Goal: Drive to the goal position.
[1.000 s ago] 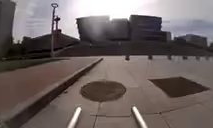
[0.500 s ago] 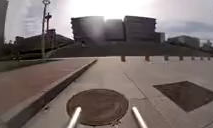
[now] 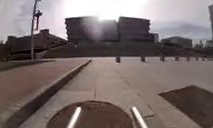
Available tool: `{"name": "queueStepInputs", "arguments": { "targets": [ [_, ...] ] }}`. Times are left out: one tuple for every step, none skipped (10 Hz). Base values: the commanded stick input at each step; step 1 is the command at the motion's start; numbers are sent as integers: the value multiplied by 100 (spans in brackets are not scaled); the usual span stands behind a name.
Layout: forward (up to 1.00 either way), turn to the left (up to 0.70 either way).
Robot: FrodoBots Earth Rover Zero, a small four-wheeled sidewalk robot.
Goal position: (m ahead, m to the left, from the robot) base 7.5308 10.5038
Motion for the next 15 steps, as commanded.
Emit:
{"name": "queueStepInputs", "arguments": {
  "targets": [
    [100,-14],
    [100,0],
    [100,0],
    [100,0],
    [100,0],
    [100,0],
    [100,0],
    [100,0],
    [100,0],
    [100,0],
    [100,0],
    [100,0],
    [100,0],
    [100,0],
    [100,0]
  ]
}}
